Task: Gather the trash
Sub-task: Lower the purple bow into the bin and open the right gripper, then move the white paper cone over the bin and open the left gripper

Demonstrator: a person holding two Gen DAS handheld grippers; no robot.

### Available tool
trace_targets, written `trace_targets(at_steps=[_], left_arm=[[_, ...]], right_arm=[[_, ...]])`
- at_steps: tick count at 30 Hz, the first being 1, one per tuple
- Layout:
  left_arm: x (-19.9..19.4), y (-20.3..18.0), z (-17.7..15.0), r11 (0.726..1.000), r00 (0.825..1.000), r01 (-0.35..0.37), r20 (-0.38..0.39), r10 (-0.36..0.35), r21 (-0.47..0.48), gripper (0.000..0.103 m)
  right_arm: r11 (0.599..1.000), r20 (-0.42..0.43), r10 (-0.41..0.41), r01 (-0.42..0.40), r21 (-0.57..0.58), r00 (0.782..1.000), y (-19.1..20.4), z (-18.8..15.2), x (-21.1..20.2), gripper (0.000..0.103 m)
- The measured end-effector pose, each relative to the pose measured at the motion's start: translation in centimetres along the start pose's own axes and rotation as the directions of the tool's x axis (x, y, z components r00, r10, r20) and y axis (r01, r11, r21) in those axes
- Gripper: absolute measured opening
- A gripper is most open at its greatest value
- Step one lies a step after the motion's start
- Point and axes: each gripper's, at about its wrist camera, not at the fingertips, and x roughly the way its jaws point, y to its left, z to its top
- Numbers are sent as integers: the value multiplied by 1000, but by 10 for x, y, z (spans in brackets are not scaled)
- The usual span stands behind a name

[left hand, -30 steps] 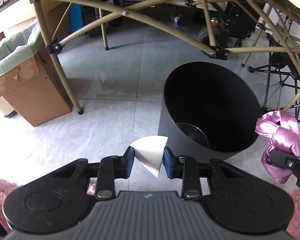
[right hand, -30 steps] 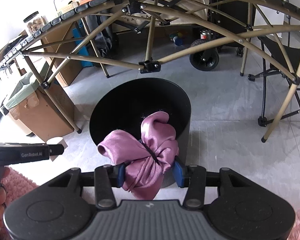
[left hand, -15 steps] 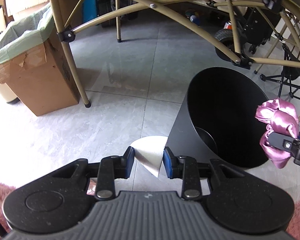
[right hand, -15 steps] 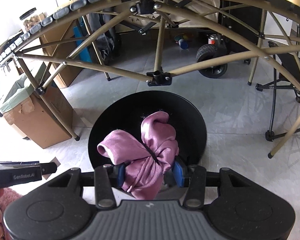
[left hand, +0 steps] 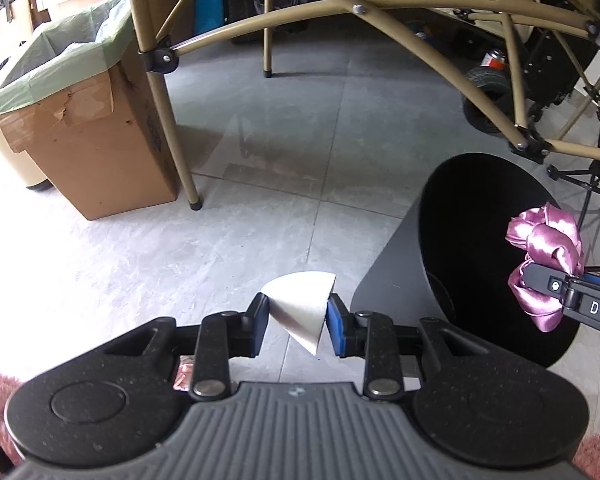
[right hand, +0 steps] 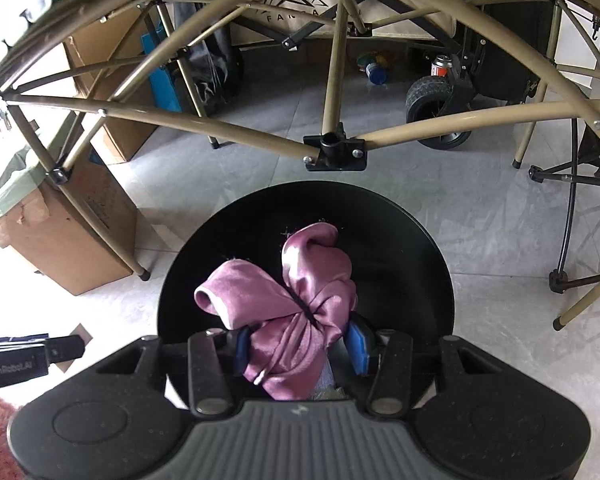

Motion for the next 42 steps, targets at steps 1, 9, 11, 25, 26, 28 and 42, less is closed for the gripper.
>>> trace_targets(at_steps=[1, 9, 11, 25, 26, 28, 42], left_arm=[[1, 0, 0, 1000, 1000, -1, -1, 1, 0, 31], [4, 1, -1, 1000, 1000, 0, -12, 0, 0, 31], [3, 0, -2, 1000, 1000, 3, -12, -3, 1, 31], [2, 3, -3, 1000, 1000, 4, -5, -4, -6, 31], [2, 3, -3, 1000, 1000, 5, -5, -5, -7, 31], [2, 3, -3, 1000, 1000, 5, -3, -5, -6, 31], [-12, -4, -5, 1000, 999, 26, 38, -26, 9, 31]], right_arm=[[1000, -3, -1, 1, 0, 1000, -1, 0, 2, 46], [1000, -22, -6, 6, -9, 1000, 0, 1, 7, 63], [1000, -30, -29, 28, -11, 999, 0, 1, 8, 77], [998, -19, -58, 58, 7, 998, -9, 3, 4, 103], [998, -18, -57, 57, 8, 998, -9, 2, 4, 103], [998, -18, -56, 56, 8, 998, -10, 3, 3, 103], [999, 12, -38, 38, 26, 999, -14, 5, -15, 103]])
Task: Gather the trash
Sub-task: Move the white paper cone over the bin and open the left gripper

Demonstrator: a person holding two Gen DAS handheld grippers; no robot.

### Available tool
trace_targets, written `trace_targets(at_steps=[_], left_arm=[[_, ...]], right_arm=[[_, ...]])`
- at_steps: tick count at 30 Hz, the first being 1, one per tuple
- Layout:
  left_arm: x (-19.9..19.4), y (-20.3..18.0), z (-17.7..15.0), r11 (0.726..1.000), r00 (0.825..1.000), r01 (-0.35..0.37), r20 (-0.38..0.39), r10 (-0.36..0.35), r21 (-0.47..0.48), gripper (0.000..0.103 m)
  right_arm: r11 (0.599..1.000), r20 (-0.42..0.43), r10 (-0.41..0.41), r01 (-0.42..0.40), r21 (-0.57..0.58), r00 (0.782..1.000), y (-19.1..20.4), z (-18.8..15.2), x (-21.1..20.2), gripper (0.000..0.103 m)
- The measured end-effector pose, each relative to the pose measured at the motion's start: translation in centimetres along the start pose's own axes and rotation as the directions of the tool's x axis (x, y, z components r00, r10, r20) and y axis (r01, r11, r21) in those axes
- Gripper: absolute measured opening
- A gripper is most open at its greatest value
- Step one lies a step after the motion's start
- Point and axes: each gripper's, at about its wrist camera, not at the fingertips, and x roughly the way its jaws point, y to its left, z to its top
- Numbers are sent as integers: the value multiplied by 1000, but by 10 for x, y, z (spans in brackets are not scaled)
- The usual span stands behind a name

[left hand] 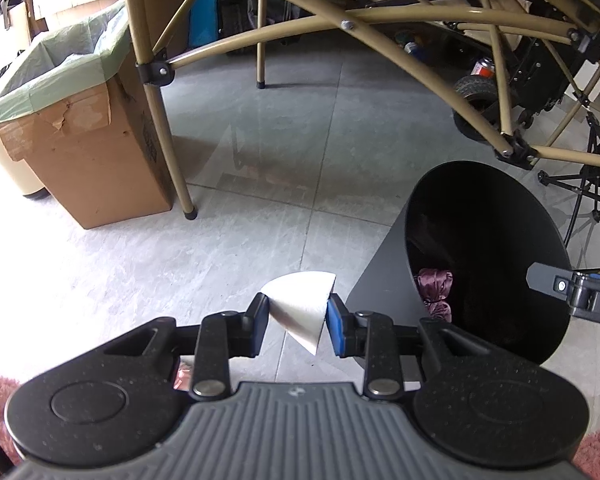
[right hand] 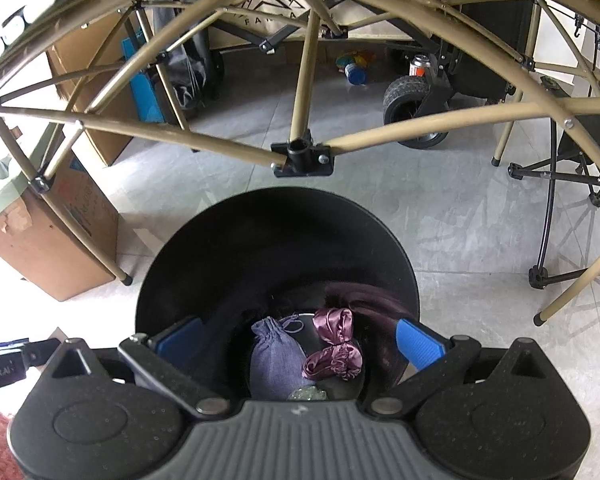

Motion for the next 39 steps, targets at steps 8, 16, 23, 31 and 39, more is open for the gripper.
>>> trace_targets(at_steps=[8, 16, 23, 31, 39], left_arm=[[-6, -10, 1, 1000, 1000, 13, 25, -14, 27, 31], [-18, -33, 0, 996, 997, 35, 63, -40, 79, 31], [-23, -55, 4, 993, 995, 54, 80, -63, 109, 31], [-22, -90, 13, 984, 993, 69, 84, -84, 162, 31], [-14, -121, 19, 976, 994, 99, 33, -107, 193, 31]], right_arm=[[1000, 26, 6, -6, 0, 1000, -5, 1, -18, 103], [1000, 63, -4, 3, 26, 998, -18, -2, -35, 103], [997, 97, -34, 27, 75, 995, -41, -3, -51, 103], [991, 148, -70, 52, 125, 987, -68, -1, -75, 103], [980, 167, -113, 82, 181, 979, -95, 1, -86, 103]])
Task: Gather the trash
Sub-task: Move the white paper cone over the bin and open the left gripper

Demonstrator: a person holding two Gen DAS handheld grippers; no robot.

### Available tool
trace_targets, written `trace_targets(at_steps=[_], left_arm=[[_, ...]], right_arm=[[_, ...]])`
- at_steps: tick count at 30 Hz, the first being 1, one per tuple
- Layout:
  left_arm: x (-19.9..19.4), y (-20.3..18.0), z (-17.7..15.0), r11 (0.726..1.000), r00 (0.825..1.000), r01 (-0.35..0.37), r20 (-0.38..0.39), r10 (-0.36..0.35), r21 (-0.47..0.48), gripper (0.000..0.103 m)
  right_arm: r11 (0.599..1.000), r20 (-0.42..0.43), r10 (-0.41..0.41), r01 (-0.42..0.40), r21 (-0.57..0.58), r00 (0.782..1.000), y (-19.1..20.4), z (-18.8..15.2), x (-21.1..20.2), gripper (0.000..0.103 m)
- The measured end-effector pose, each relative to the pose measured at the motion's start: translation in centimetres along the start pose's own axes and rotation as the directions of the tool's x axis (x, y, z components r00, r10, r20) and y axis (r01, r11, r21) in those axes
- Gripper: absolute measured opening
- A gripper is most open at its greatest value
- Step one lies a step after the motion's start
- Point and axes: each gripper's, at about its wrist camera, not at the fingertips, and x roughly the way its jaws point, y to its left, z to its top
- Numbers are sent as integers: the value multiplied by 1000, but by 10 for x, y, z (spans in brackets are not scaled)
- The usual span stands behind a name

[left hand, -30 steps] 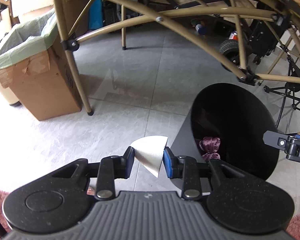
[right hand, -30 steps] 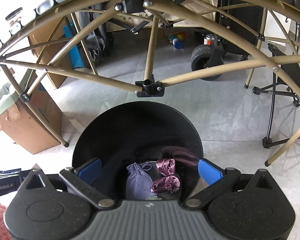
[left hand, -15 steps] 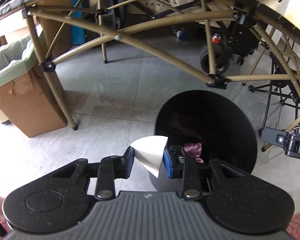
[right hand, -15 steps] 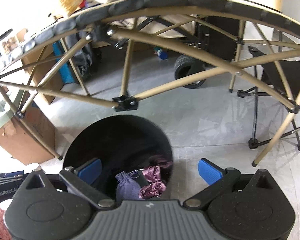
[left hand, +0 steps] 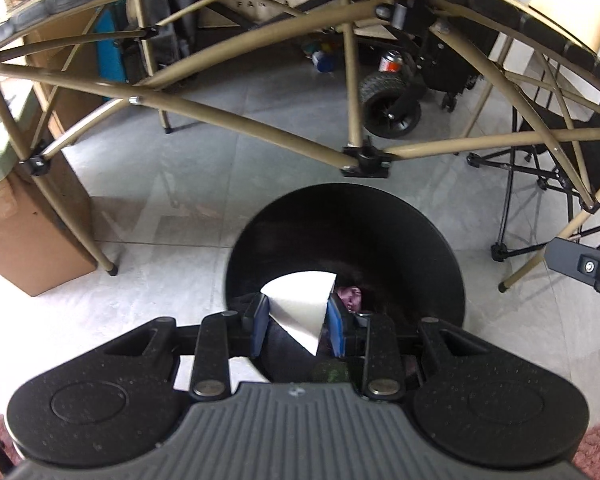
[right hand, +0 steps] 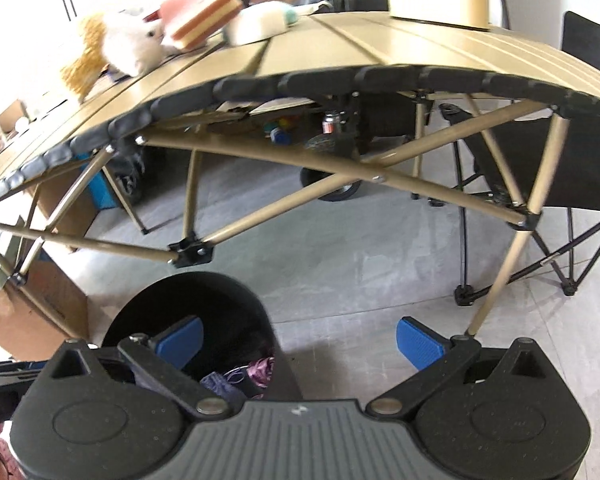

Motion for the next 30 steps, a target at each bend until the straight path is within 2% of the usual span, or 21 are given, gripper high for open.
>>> trace_targets(at_steps=[10, 17, 26, 30], left_arm=[[36, -28, 19, 1000, 994, 1, -109, -4, -28, 31], [62, -44, 33, 999, 986, -41, -161, 35, -36, 31], [88, -47, 35, 995, 968, -91, -236, 81, -31, 31], [91, -43, 35, 996, 966, -82, -248, 69, -42, 33]], right_arm=[[998, -15, -47, 47, 49, 999, -26, -3, 7, 103], [995, -39, -74, 76, 64, 997, -33, -6, 18, 103], [988, -69, -119, 125, 94, 990, -43, -8, 33, 103], [987, -77, -125, 132, 93, 989, -44, -9, 38, 103]])
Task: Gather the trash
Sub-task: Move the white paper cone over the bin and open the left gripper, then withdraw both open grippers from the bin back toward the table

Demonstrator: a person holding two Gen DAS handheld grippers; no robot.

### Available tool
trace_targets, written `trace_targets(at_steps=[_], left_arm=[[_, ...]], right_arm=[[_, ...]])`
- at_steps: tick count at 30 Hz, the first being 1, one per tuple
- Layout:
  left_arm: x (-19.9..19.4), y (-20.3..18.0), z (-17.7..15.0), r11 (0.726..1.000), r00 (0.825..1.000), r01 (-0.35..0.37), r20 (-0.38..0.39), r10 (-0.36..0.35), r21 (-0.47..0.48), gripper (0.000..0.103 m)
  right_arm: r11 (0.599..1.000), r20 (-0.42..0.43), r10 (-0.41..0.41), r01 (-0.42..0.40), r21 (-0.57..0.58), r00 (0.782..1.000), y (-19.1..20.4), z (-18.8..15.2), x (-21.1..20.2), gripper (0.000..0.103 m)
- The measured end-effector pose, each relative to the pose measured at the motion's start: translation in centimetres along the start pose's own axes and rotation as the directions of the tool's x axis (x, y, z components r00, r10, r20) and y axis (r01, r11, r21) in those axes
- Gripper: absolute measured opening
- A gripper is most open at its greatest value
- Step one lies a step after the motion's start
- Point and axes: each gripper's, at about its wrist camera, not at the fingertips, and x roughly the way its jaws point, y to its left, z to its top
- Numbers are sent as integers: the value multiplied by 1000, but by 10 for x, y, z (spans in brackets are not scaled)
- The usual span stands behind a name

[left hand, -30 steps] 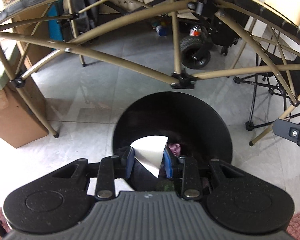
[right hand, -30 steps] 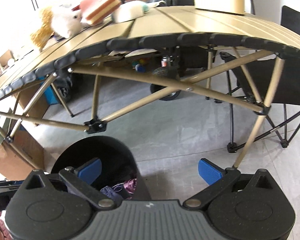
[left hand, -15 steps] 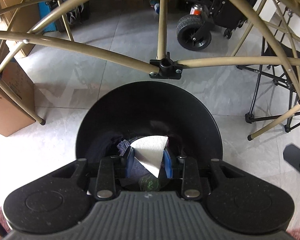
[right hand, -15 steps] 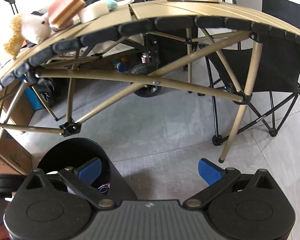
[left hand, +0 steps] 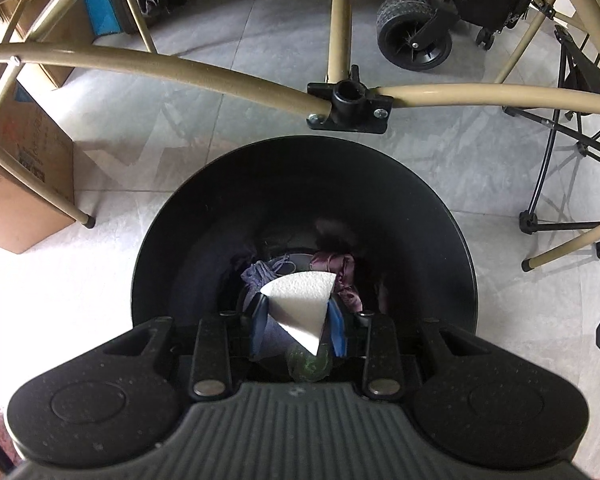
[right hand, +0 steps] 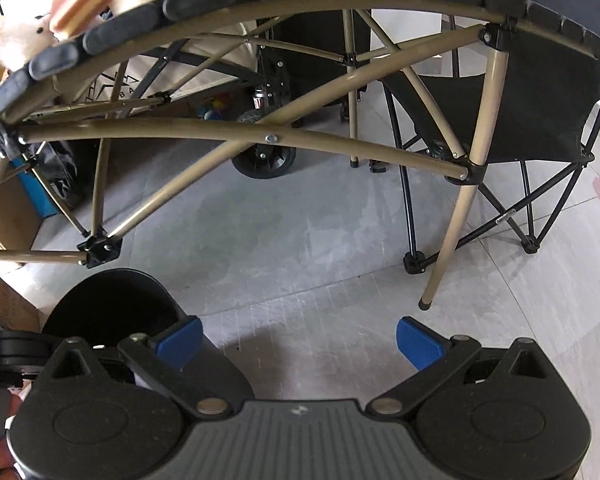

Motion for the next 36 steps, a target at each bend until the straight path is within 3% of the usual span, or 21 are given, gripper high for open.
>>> trace_targets(at_steps=[3, 4, 5, 7, 24, 36], left_arm=[[-2, 1, 0, 1000, 1000, -12, 5, 12, 3, 42], [-3, 1, 0, 1000, 1000, -14, 6, 14, 1, 55], [-3, 1, -1, 1000, 1000, -14, 5, 14, -2, 76], [-3, 2, -1, 1000, 1000, -13, -1, 13, -17, 101], [-5, 10, -3, 1000, 999, -5, -35, 5, -4, 103], [-29, 14, -10, 999, 1000, 11, 29, -12, 33, 103]], right_arm=[[1000, -4, -5, 5, -1, 1000, 0, 0, 2, 103], [1000, -5, -6, 6, 0, 1000, 0, 0, 3, 103], [1000, -7, -8, 8, 0, 1000, 0, 0, 3, 103], [1000, -8, -10, 10, 1, 1000, -1, 0, 3, 103], [1000, -12, -21, 21, -11, 1000, 1, 1, 5, 103], [999, -5, -26, 26, -39, 1000, 8, 0, 2, 103]])
